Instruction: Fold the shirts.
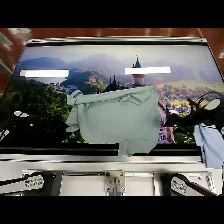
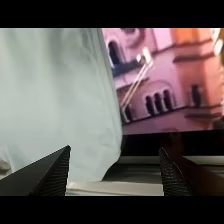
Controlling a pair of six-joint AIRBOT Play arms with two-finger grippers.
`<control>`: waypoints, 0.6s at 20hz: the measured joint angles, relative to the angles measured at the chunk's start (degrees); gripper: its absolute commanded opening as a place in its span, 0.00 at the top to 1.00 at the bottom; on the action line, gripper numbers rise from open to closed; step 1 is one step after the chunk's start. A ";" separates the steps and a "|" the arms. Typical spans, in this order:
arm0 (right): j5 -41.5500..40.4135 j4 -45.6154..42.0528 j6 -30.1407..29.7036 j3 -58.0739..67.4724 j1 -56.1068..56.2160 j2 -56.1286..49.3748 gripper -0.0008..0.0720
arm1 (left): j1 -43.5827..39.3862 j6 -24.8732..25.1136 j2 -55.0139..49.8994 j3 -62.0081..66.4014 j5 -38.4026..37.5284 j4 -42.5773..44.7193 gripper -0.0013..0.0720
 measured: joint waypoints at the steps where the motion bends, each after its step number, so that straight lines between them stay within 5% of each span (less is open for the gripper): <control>1: -0.87 1.05 -0.35 -2.03 0.39 0.00 0.06 | 0.00 0.37 0.09 0.37 -0.48 -0.11 0.94; 6: -4.20 3.74 -1.01 -9.99 5.14 -1.22 0.07 | 0.55 1.11 1.53 3.32 -4.04 1.29 0.94; 7: -4.85 3.89 -1.05 -10.73 6.12 -1.70 0.18 | 0.79 1.18 2.01 4.15 -4.94 1.57 0.94; 9: -6.82 4.57 -0.92 -11.61 7.15 -2.21 0.71 | 1.29 1.22 3.10 5.86 -6.75 2.23 0.94; 10: -8.13 5.25 -0.55 -11.87 7.54 -2.38 0.90 | 1.53 1.25 3.74 6.80 -7.23 2.40 0.94; 12: -10.25 7.19 -0.42 -11.98 7.93 -2.58 0.91 | 1.81 1.27 5.16 9.20 -8.17 2.69 0.94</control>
